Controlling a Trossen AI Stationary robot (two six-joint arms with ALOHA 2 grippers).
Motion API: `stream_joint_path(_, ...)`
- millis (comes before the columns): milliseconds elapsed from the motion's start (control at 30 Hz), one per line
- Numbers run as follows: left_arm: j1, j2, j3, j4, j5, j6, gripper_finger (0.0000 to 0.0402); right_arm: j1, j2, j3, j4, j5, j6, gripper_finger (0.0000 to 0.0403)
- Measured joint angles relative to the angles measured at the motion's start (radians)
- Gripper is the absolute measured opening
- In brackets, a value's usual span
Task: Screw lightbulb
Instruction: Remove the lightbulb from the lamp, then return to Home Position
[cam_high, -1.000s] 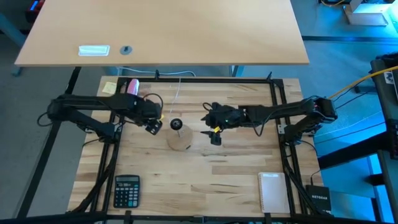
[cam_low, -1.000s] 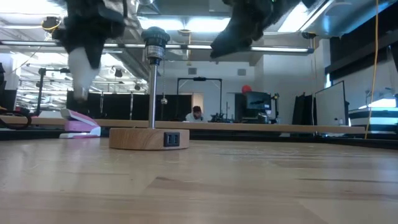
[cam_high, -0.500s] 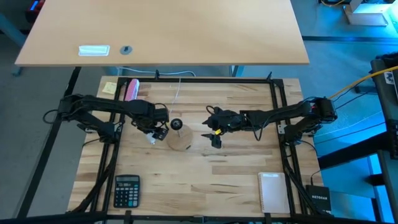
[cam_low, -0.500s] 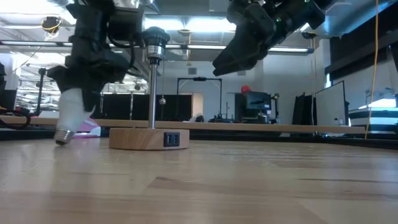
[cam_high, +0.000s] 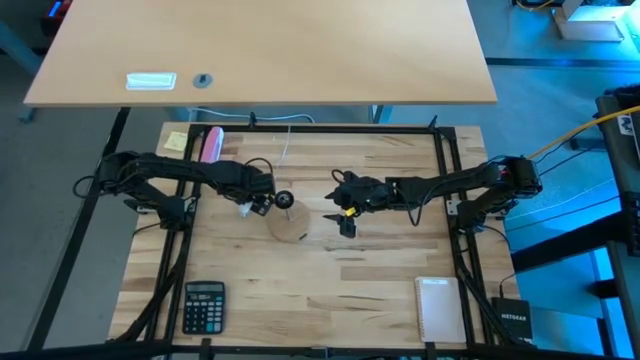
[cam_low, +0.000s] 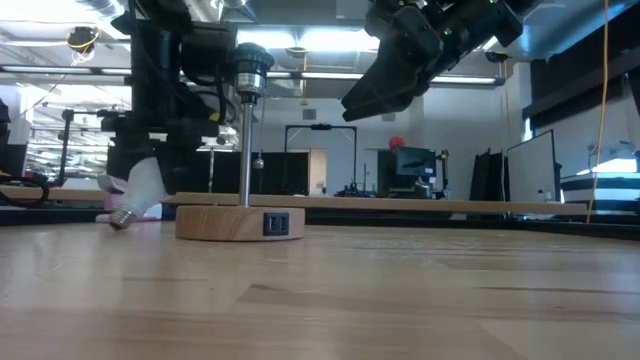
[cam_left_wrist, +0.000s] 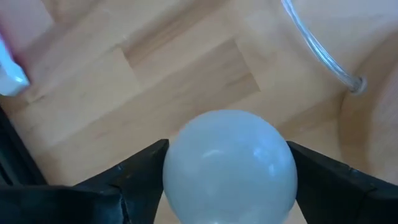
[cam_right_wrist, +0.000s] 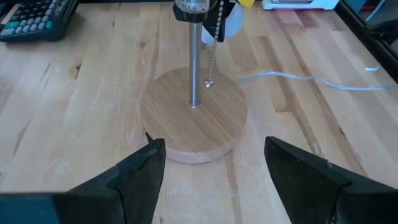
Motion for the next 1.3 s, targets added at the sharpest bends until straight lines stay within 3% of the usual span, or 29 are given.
stream_joint_path(433,-0.014,-0.011,0.002,-0.007,-0.028,0.032,0.0323,0.000,0.000,0.000,0.000,0.015,-0.005,0.0276)
stream_joint_path(733,-0.025,-0.207,0.074,-0.118,-0.053,0.154,0.0324,0.000,-0.034,0.002,-0.010,0.052,-0.016,0.0276)
stream_joint_path(867,-0.026,-0.352,0.075,-0.021,-0.101,0.312,0.0324,-0.002,-0.092,0.023,-0.050,0.079,0.007,0.0276)
stream_joint_path(1000,-0.050,-0.484,0.041,0.183,-0.102,0.611,0.0324,-0.012,-0.200,0.042,-0.101,0.073,-0.020,0.0276)
stream_joint_path(1100,-0.053,-0.570,-0.024,0.383,-0.024,0.766,0.0324,-0.043,-0.290,0.038,-0.156,0.057,-0.023,0.0276)
stream_joint_path(1300,-0.053,-0.759,-0.188,0.617,0.029,0.800,0.0324,-0.110,-0.502,-0.108,-0.120,0.053,0.015,0.0247)
